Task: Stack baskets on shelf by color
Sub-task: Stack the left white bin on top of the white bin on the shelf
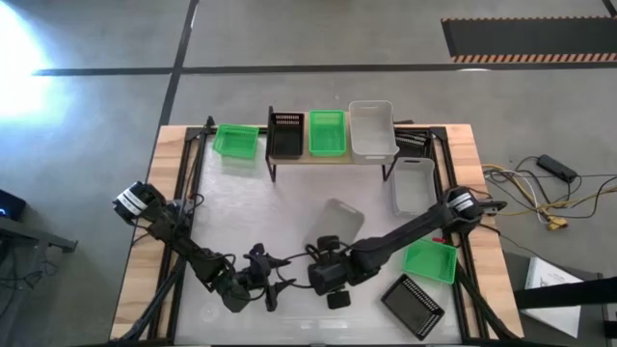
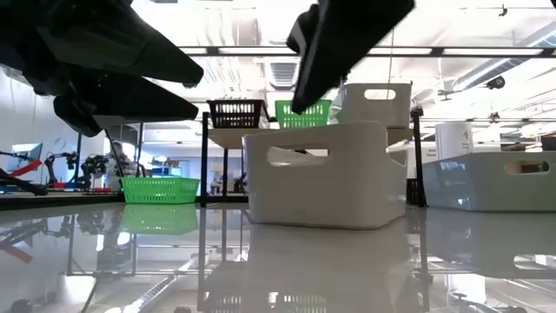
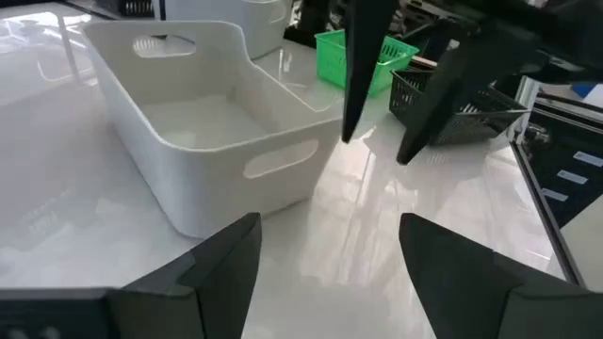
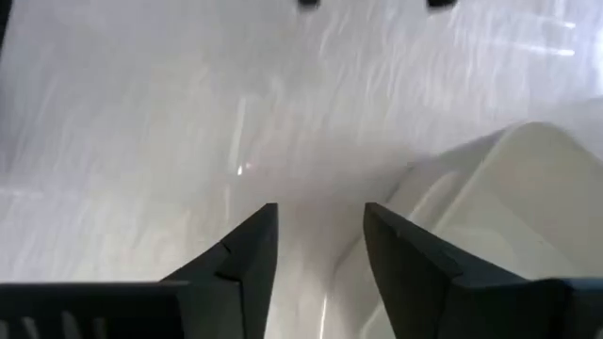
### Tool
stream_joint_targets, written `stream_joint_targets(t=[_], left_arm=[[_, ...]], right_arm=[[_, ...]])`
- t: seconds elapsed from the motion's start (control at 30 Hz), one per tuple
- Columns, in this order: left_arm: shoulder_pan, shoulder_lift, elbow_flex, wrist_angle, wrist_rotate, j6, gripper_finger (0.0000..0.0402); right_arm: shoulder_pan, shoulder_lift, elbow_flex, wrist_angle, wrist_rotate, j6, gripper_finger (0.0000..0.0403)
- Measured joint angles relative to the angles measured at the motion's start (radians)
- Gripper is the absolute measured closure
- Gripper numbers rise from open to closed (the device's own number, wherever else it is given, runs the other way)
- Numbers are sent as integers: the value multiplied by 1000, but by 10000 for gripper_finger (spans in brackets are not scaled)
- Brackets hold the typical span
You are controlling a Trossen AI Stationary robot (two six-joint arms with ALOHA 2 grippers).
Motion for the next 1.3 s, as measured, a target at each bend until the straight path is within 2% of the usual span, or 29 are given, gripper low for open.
stream_joint_targets(t=[0.13,0.33,0.57,0.67,0.77,1.0,1.3], left_arm=[[0,0,0,0,0,-2,164],[0,0,1,0,0,-2,164],[0,0,-1,1,0,-2,164],[0,0,-1,2,0,-2,164],[0,0,0,1,0,-2,164],[0,0,-1,5,1,-2,164],[0,4,-1,6,1,-2,164]], right_arm=[[6,-26,-8,-24,13,25,223],[4,-16,-37,-3,126,149,194],[-21,41,-63,20,170,236,193],[-30,52,-63,49,172,217,210],[-36,61,-63,65,175,186,242],[-20,54,-65,11,113,120,375],[103,-13,-67,-219,98,101,394]])
